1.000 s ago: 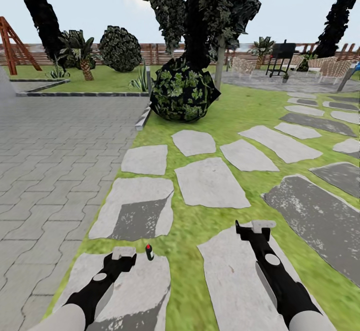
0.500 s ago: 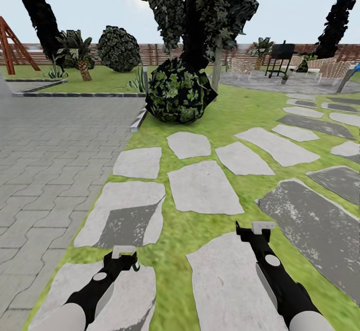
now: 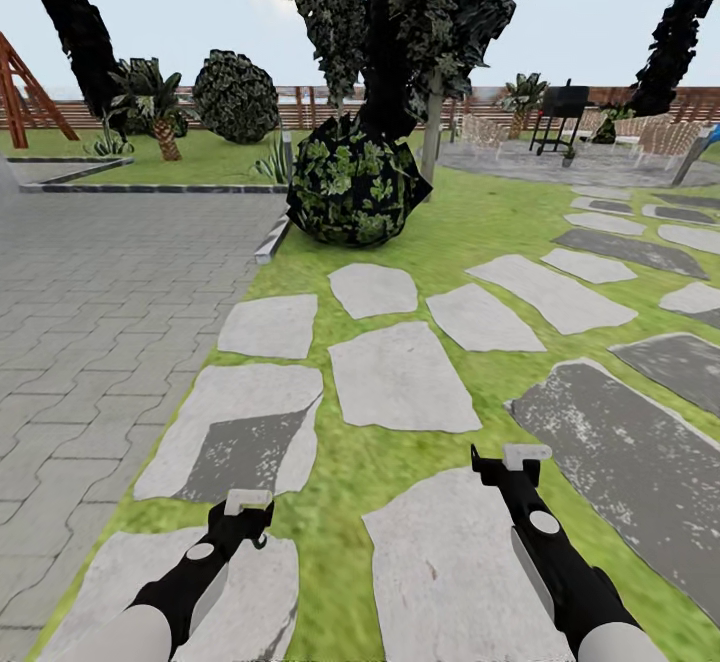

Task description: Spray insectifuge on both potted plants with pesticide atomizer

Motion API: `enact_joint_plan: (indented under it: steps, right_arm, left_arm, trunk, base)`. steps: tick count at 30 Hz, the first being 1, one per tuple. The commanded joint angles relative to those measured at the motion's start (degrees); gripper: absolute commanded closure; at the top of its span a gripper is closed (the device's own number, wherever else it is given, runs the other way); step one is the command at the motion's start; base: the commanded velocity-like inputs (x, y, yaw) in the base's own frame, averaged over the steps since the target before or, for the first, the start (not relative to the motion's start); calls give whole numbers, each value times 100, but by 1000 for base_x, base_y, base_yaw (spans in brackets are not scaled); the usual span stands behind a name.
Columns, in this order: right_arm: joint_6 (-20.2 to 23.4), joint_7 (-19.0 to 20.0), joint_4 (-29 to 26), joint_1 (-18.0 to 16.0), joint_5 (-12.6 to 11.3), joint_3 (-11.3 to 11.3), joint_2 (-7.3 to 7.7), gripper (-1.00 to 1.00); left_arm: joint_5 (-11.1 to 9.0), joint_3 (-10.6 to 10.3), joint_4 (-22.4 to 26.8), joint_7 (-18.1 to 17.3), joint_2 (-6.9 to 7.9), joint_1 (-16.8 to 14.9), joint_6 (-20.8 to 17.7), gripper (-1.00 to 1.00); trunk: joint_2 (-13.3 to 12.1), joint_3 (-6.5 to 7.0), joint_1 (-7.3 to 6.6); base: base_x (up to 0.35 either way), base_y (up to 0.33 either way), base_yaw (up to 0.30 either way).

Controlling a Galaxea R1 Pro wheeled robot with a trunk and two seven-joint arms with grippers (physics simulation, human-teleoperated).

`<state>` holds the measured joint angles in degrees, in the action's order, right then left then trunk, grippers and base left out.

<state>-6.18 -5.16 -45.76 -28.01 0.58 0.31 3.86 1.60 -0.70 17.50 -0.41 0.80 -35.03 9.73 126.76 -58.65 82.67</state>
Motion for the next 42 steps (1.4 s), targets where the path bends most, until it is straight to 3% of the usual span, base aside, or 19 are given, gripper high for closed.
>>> enact_joint_plan:
  steps: [1, 16, 23, 42]
  right_arm:
    - [-15, -18, 4, -3, 6, 3, 1, -100]
    - [-15, -20, -3, -3, -5, -4, -8, -100]
    - [-15, -20, -11, -3, -8, -4, -9, -100]
    - [-15, -20, -3, -3, -5, -4, -8, -100]
  left_arm:
    - [17, -7, -6, -4, 1, -3, 20, -100]
    - [25, -2, -9, 7, 10, -3, 39, -100]
    - [25, 5, -48, -1, -4, 28, 479, -100]
    - [34, 8, -71, 4, -1, 30, 542, -100]
  trunk:
    - [43, -30, 21]
    - [645, -433, 351]
    - [926, -623, 505]
    - [1649, -1143, 903]
  base:
    - [1, -1, 0]
    - [0, 0, 0]
    - [0, 0, 0]
    - [0, 0, 0]
